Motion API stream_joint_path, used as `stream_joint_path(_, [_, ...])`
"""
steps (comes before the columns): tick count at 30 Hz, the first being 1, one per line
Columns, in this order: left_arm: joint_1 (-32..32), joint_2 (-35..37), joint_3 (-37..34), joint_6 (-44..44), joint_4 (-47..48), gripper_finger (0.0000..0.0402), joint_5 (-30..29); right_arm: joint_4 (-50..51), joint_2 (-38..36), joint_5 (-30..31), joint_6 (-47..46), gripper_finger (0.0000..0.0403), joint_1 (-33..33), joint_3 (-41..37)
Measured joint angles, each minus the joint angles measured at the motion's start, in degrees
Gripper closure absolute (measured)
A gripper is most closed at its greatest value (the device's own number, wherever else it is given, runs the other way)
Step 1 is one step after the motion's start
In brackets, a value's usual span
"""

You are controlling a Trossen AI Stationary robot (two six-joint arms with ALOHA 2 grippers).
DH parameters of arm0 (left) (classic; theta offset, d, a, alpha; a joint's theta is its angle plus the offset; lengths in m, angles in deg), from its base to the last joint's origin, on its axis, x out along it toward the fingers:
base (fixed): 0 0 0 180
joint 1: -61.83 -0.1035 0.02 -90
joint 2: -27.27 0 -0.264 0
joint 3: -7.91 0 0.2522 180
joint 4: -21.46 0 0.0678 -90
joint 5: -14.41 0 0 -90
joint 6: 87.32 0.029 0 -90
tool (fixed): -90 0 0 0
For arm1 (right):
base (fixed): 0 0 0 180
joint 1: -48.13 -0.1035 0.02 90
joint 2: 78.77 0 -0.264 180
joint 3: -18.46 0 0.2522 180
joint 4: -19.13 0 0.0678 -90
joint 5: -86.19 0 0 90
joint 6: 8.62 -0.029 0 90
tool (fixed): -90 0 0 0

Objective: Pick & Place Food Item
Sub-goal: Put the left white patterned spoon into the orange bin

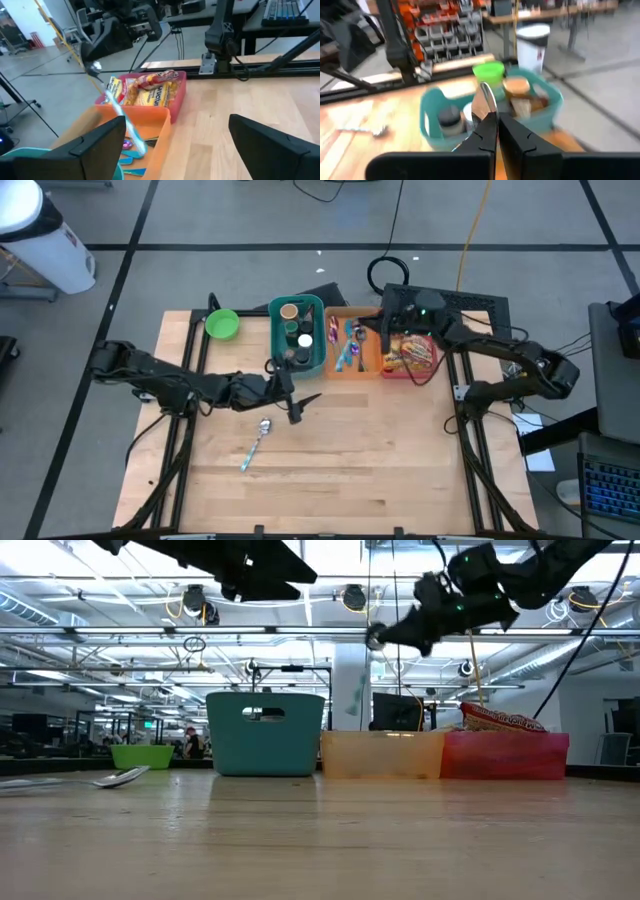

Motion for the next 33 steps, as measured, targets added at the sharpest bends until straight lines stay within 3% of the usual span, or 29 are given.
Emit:
stream_joint_path(4, [-0.7, -0.9, 0.0, -0.5, 0.5, 0.0039, -0.1, 6.7, -0.8, -5.3, 1.2, 0.0403, 6.1, 0.0])
stream_joint_path(8, [-1.8, -0.8, 0.0, -2.0, 1.5, 0.0039, -0.2, 11.2, -1.0, -5.7, 6.8, 0.0403, 8.8, 0.0])
stream_joint_path(13, [-2.8, -0.9, 0.0, -3.0, 2.3, 0.0039, -0.2, 18.0, -0.9, -5.8, 18.0, 0.0403, 9.5, 0.0])
stream_joint_path(20, [-3.3, -0.9, 0.0, -4.3, 3.7, 0.0039, -0.3, 22.9, -0.9, -5.5, 24.7, 0.0403, 7.5, 0.0])
stream_joint_path(28, [-3.3, -0.9, 0.0, -4.7, 4.0, 0.0039, -0.3, 22.7, 1.1, 1.9, 26.0, 0.0392, 5.7, 0.0])
stream_joint_path(33, [-3.3, -0.9, 0.0, -4.7, 4.4, 0.0039, -0.3, 23.2, 2.3, 5.0, 26.3, 0.0352, 5.6, -0.1])
